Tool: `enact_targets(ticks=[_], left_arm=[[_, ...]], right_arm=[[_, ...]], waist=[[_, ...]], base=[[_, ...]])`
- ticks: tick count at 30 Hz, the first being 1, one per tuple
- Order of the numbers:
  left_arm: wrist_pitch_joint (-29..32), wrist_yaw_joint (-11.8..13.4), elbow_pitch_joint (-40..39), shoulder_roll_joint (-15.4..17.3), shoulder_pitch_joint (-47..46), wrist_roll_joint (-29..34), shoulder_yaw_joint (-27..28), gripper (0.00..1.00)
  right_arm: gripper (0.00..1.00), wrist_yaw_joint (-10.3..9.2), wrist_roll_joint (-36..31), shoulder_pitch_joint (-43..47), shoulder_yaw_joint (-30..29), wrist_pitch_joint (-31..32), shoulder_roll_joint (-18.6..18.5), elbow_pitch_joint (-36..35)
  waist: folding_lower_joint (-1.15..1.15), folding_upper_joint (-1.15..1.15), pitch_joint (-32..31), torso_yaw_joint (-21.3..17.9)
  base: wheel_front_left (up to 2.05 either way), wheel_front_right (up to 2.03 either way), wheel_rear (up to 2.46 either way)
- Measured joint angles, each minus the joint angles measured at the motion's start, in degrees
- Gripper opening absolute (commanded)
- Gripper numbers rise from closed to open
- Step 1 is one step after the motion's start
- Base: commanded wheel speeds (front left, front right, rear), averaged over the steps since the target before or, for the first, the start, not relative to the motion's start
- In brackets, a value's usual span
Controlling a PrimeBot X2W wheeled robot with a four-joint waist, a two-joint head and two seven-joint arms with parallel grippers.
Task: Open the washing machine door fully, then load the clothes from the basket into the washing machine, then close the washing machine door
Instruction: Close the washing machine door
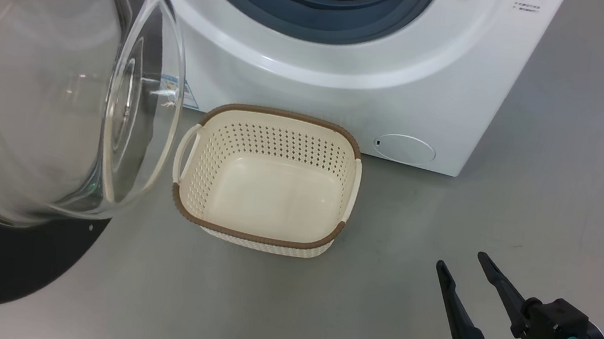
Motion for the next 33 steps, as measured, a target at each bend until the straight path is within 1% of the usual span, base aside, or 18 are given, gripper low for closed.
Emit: enact_targets(ticks=[6, 9, 15, 17, 21, 30, 33], left_arm=[[3.8, 2.0, -4.9, -1.5, 1.9, -0.9, -1.9, 0.0], [5.0, 2.6, -6.6, -1.9, 2.8, -1.5, -2.8, 0.0], [7.0, 4.0, -10.7, -4.0, 4.3, -2.4, -4.4, 0.0], [7.2, 4.1, -11.6, -4.6, 4.8, -2.5, -5.0, 0.0], [7.8, 5.0, -12.9, -6.9, 4.9, -3.3, -6.3, 0.0], [8.6, 5.0, -15.8, -10.9, 4.6, -4.0, -10.3, 0.0], [9.0, 5.0, -16.5, -12.1, 3.9, -4.0, -12.0, 0.0]], right_arm=[[1.0, 0.0, 0.3, -0.6, 0.2, -1.2, 0.8, 1.7], [1.0, 0.0, 0.3, -0.6, 0.3, -1.6, 1.2, 2.1], [1.0, 0.0, 1.0, -0.6, 0.7, -2.4, 1.5, 3.6], [1.0, 0.0, 1.1, -0.6, 1.0, -2.5, 1.7, 3.9], [1.0, 0.0, 1.4, -0.6, 1.7, -3.1, 2.1, 4.7], [1.0, 0.0, 2.0, -0.6, 1.9, -4.4, 2.8, 6.2], [1.0, 0.0, 2.0, -0.9, 2.0, -5.0, 3.1, 6.9]], waist=[[0.0, 0.0, -0.8, -0.9], [0.0, 0.0, -1.2, -1.1], [0.0, 0.0, -2.6, -1.9], [0.0, 0.0, -2.9, -2.4], [0.0, 0.0, -3.4, -3.7], [0.0, 0.0, -3.7, -7.4], [0.0, 0.0, -3.6, -9.2]], base=[[0.0, 0.0, 0.0], [0.0, 0.0, 0.0], [0.0, 0.0, 0.0], [0.0, 0.0, 0.0], [0.0, 0.0, 0.0], [0.0, 0.0, 0.0], [0.0, 0.0, 0.0]])
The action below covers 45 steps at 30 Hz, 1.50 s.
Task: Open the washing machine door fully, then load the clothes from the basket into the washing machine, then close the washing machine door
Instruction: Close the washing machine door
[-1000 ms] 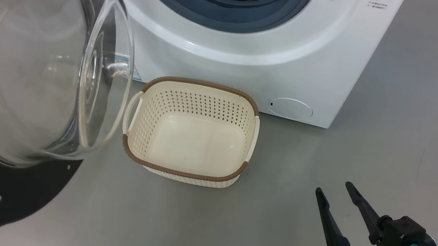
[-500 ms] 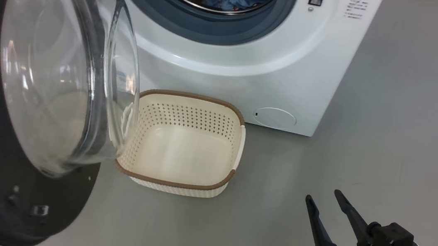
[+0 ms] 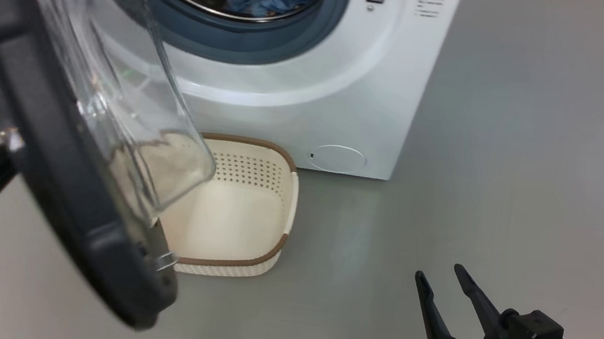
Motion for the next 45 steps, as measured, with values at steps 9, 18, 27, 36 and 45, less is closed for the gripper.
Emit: enact_targets(ticks=[9, 18, 27, 36, 45], left_arm=[[-2.8, -1.0, -0.8, -3.7, -2.3, 0.7, -4.5, 0.0], [-9.3, -3.8, 2.0, -4.5, -5.1, 2.8, -6.2, 0.0], [-17.3, -6.6, 6.8, -5.0, -9.0, 5.9, -6.2, 0.0], [-26.5, -8.6, 12.8, -5.4, -13.8, 9.3, -6.9, 0.0], [-29.7, -9.9, 16.9, -5.4, -16.5, 9.9, -7.5, 0.0]], right_arm=[[1.0, 0.0, 0.5, -1.7, 0.3, -1.1, 0.8, 1.6], [1.0, 0.0, 0.5, -2.4, 0.2, -2.0, 1.4, 2.4], [1.0, 0.0, 0.9, -2.5, 0.2, -2.5, 1.7, 3.2], [1.0, 0.0, 1.3, -3.6, 0.2, -2.6, 2.2, 3.7], [1.0, 0.0, 1.3, -4.7, 0.1, -2.6, 2.5, 4.0]], waist=[[0.0, 0.0, 0.4, -4.0], [0.0, 0.0, 1.4, -9.0], [0.0, 0.0, 2.1, -13.9], [0.0, 0.0, 3.1, -16.3], [0.0, 0.0, 3.5, -16.7]], base=[[0.0, 0.0, 0.0], [0.0, 0.0, 0.0], [0.0, 0.0, 0.0], [0.0, 0.0, 0.0], [0.0, 0.0, 0.0]])
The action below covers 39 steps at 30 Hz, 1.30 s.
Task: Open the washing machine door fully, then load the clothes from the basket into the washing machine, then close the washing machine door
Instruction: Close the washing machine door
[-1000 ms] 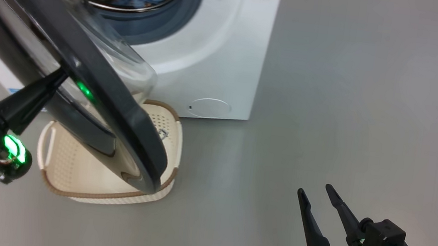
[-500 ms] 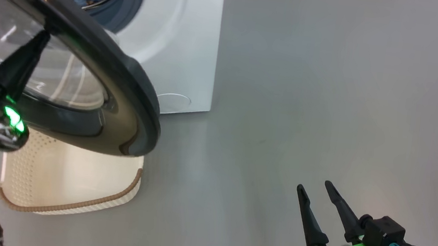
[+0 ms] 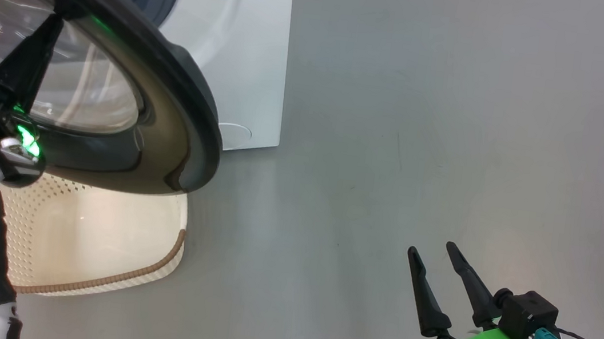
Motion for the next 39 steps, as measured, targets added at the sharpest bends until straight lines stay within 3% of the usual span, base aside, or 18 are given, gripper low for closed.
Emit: enact_targets(ticks=[17, 27, 28, 30, 31, 32, 39], left_arm=[[-3.1, -1.8, 1.1, 0.1, 2.9, 0.5, 0.3, 0.0], [-6.1, -1.8, -3.8, 0.3, 8.1, 1.3, 0.1, 0.0], [-6.7, -1.8, -4.6, 0.5, 8.8, 1.4, -0.1, 0.06], [-7.9, -1.8, -6.8, 0.7, 10.2, 1.8, -0.8, 0.38], [-8.9, -1.8, -8.3, 0.9, 10.9, 2.5, -1.5, 0.93], [-9.9, -1.8, -9.6, 0.9, 11.6, 2.8, -2.0, 1.0], [-20.8, -2.0, -17.6, 5.9, 17.2, 10.6, -10.3, 1.0]], right_arm=[[1.0, 0.0, 0.0, 0.9, -0.9, 0.0, -0.3, 0.0], [1.0, 0.0, 0.0, 3.0, -0.9, 0.0, -0.8, -0.1], [1.0, 0.0, 0.0, 3.0, -0.9, 0.0, -0.8, -0.1], [1.0, 0.0, 0.0, 3.2, -0.8, 0.0, -0.8, -0.2], [1.0, 0.0, 0.0, 3.3, -0.8, 0.0, -0.9, -0.3], [1.0, 0.0, 0.0, 3.4, -0.8, 0.0, -0.9, -0.4], [1.0, 0.0, 0.0, 3.9, -0.9, 0.0, -0.9, -0.8]], waist=[[0.0, 0.0, -4.6, 2.0], [0.0, 0.0, -7.6, 4.2], [0.0, 0.0, -7.8, 4.4], [0.0, 0.0, -8.0, 4.7], [0.0, 0.0, -8.0, 4.8], [0.0, 0.0, -8.0, 4.9], [0.0, 0.0, -7.4, 5.2]], base=[[0.0, 0.0, 0.0], [0.0, 0.0, 0.0], [0.0, 0.0, 0.0], [0.0, 0.0, 0.0], [0.0, 0.0, 0.0], [0.0, 0.0, 0.0], [0.0, 0.0, 0.0]])
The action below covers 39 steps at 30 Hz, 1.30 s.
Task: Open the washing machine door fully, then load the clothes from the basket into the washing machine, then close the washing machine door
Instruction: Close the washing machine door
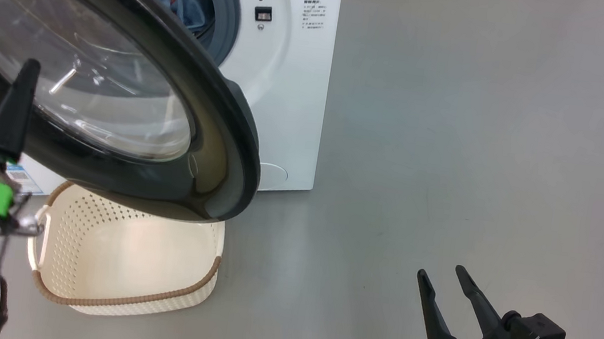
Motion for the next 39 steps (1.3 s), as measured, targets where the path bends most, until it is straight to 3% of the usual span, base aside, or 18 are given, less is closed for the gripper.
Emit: enact_targets(ticks=[7, 10, 13, 27, 39], left_arm=[[-17.9, 0.0, -1.3, 10.0, 5.7, 11.7, -12.1, 1.0], [-24.1, 0.0, 1.2, 12.9, 6.9, 17.8, -14.9, 1.0], [-27.5, -0.3, 3.9, 13.7, 7.6, 23.5, -15.6, 1.0], [-29.0, 4.6, 4.1, 12.6, 12.4, 42.2, -15.3, 1.0], [-29.1, 5.4, 3.3, 8.1, 19.4, 46.8, -10.8, 1.0]], right_arm=[[1.0, 0.0, 0.0, 0.0, -0.5, 0.0, 0.0, -0.4], [1.0, 0.0, 0.0, 0.0, -0.7, 0.0, 0.0, -0.5], [1.0, 0.0, 0.0, 0.0, -0.7, 0.0, 0.0, -0.6], [1.0, 0.0, -0.1, 0.3, -0.9, 0.0, 0.0, -1.5], [1.0, 0.0, -0.1, 0.4, -1.1, 0.0, 0.1, -1.7]], waist=[[0.0, 0.0, 0.1, 0.1], [0.0, 0.0, 0.0, 0.1], [0.0, 0.0, -0.2, 0.1], [0.0, 0.0, -0.2, -0.3], [0.0, 0.0, -0.9, -1.0]], base=[[0.0, 0.0, 0.0], [0.0, 0.0, 0.0], [0.0, 0.0, 0.0], [0.0, 0.0, 0.0], [0.0, 0.0, 0.0]])
